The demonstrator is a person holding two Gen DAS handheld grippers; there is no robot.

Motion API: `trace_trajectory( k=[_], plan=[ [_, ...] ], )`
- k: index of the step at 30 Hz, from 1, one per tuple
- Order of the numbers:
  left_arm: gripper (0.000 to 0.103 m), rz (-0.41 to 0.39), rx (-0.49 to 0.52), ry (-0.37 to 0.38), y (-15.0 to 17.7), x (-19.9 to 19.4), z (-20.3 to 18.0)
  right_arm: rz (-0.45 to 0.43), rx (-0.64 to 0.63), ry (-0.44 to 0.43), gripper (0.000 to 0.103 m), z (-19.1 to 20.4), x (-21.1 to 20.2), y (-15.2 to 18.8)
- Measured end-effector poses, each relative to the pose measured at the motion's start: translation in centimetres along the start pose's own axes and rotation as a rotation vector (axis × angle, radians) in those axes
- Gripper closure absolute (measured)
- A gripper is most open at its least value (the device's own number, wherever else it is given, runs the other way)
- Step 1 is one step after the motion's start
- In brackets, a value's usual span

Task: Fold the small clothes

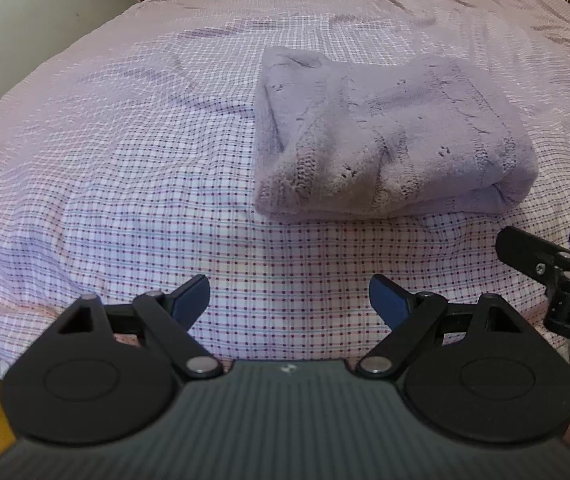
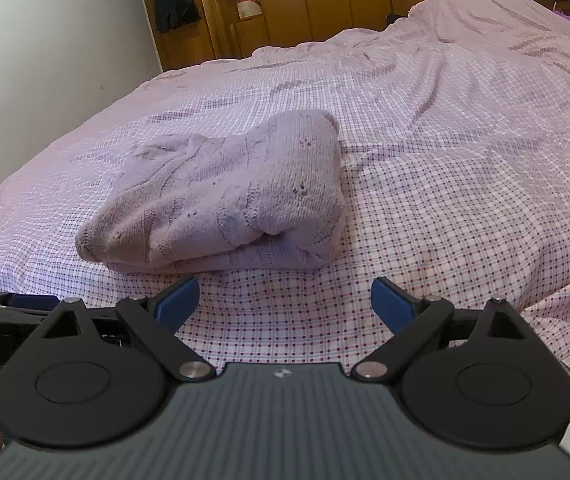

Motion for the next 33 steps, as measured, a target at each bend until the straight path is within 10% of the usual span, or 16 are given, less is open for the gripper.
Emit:
trace_trajectory(
  k=[33],
  plan=[
    [0.015,-0.022,0.008,-0.022,-0.30,-0.27,-0.13,0.009,-0.001,-0.010,0.007,0.30,-0.02,0.27]
  ],
)
Point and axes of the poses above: each gripper's, at about its wrist camera, not at the fingertips, and x roughly the way its jaws point, z to its left, y to its underside, the point moved 5 cm from there along x, roughly the way its jaws point, and after that the axes turned 13 degrees about -z, right-handed, at the moved point
